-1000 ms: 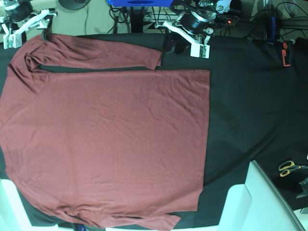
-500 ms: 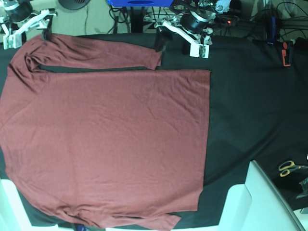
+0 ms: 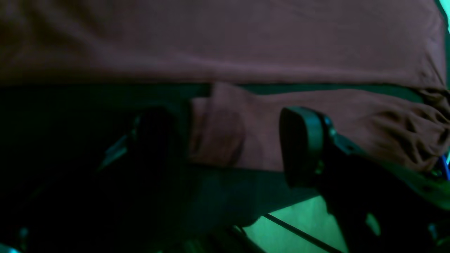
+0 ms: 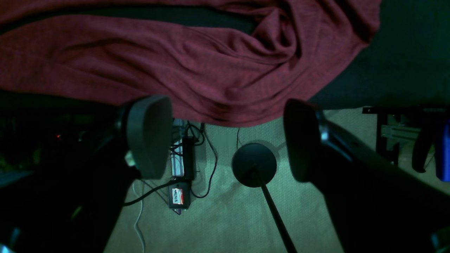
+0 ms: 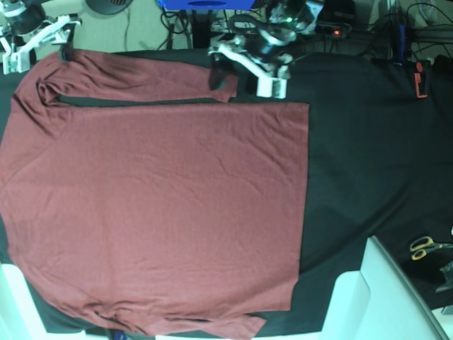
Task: Fold the T-shirt properly
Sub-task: 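Reach the left gripper to the red sleeve cuff and grasp it, then drag the held sleeve with the left gripper across the shirt body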
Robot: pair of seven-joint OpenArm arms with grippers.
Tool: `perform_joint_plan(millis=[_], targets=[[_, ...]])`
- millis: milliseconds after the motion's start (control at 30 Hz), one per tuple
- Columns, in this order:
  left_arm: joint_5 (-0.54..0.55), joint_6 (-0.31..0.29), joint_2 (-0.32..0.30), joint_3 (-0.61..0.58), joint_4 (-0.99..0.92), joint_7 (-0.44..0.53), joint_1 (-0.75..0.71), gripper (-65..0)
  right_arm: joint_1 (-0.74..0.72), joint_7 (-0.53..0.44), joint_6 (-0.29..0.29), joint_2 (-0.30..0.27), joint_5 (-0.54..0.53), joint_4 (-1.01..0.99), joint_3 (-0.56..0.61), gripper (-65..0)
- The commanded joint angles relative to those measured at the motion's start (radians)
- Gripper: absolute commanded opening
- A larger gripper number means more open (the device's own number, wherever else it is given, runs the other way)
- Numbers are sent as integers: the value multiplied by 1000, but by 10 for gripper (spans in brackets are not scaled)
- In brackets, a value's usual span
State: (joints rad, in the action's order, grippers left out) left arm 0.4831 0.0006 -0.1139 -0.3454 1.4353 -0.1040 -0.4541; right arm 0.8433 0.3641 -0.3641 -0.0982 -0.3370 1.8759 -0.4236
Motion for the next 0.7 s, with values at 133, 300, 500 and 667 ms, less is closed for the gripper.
perform_joint_plan(millis=[133, 300, 500, 667], targets=[[13, 2, 7, -11, -12, -40, 1, -290, 9, -18, -3, -7, -7, 12, -5, -201], [13, 2, 6, -11, -8, -40, 16, -650, 1, -18, -3, -7, -7, 8, -8, -201], [6, 2, -2, -11, 94, -135, 44, -650, -19, -18, -3, -7, -7, -52, -5, -201], [6, 2, 0, -11, 253, -310, 113, -650, -34, -18, -3, -5, -7, -89, -4, -203]])
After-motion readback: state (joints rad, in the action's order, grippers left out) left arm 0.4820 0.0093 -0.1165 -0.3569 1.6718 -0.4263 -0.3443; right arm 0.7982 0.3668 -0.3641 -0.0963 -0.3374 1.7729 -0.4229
